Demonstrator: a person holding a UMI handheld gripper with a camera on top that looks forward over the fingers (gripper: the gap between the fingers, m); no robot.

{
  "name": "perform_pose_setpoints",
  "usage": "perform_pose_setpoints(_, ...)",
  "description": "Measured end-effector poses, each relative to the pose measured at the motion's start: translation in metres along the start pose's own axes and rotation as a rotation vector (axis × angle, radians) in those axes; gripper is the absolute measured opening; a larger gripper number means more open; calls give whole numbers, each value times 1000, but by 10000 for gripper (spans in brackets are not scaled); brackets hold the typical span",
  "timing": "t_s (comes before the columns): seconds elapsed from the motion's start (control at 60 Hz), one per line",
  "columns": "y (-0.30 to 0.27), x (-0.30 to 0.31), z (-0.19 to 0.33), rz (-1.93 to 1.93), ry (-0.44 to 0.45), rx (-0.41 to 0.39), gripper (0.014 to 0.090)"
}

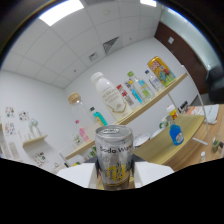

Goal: Make me a cup of Mojito.

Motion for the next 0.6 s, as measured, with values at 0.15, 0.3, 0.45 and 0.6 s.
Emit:
perform_pose_setpoints(0.15,56,9,8,-379,23,-71,501)
perform_pose_setpoints(0.3,126,47,13,-481,82,-205,505)
perform_pose_setpoints(0.45,177,79,15,-503,123,-298,502)
perform_pose_setpoints(0.6,196,90,11,-496,134,-330,504)
